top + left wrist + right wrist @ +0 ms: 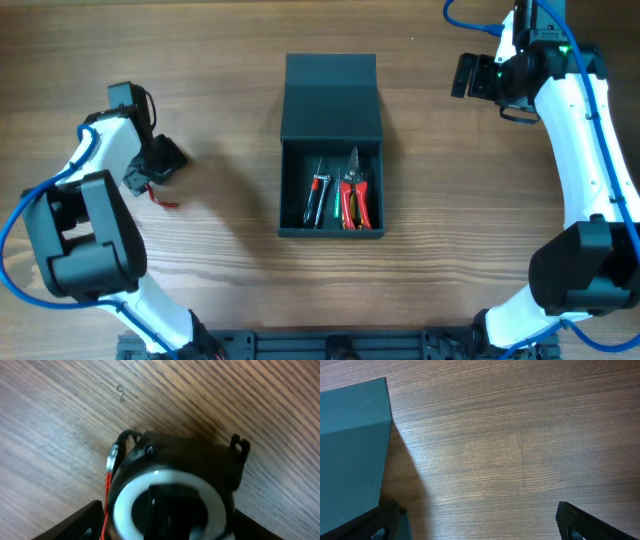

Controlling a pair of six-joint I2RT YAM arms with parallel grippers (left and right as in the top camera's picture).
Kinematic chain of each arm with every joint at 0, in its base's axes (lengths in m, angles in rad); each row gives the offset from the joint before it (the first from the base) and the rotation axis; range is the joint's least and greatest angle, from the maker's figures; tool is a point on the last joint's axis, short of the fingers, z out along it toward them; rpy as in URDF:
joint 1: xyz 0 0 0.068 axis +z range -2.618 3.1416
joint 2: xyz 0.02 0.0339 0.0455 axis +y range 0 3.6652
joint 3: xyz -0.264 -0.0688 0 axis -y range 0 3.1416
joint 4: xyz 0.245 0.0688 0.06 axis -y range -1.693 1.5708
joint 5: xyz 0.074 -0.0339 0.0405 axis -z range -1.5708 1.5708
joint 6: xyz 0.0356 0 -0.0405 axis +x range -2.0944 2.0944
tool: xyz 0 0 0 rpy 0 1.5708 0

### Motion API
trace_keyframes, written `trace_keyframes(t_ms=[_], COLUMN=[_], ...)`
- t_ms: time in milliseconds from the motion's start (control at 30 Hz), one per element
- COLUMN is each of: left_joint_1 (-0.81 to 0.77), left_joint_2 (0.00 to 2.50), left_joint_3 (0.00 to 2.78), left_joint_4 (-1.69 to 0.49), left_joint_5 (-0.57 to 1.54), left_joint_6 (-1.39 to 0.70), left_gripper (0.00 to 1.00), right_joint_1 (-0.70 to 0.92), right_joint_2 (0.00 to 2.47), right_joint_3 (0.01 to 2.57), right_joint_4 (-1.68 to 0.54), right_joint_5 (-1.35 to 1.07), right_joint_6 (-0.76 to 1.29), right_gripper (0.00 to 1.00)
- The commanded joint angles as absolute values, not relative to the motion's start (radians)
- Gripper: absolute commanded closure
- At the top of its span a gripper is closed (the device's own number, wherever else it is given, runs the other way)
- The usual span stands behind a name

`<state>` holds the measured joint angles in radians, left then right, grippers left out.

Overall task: Pack container
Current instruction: 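Move the left gripper to the tape measure and grasp it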

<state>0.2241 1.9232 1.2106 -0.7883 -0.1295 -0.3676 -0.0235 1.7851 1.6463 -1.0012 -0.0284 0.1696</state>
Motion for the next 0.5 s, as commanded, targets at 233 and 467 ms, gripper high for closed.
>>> trace_keyframes(t_ms=[233,467], left_joint_1=[0.229,0.229], left_joint_2=[1.975,1.975], left_joint_3=[1.206,1.206], left_joint_4=[-0.741,-0.74], left_joint_5=[-0.12,-0.121], left_joint_6=[-0.374,-0.374], left_gripper=[0.33,0.44], right_joint_1=[-0.026,-0.026], right_joint_2=[1.796,1.796], right_joint_3=[1.663,1.663], right_joint_4=[-0.999,-0.998], right_joint_5=[-0.019,-0.019], right_joint_6=[0.157,0.157], right_gripper=[0.0,0.0])
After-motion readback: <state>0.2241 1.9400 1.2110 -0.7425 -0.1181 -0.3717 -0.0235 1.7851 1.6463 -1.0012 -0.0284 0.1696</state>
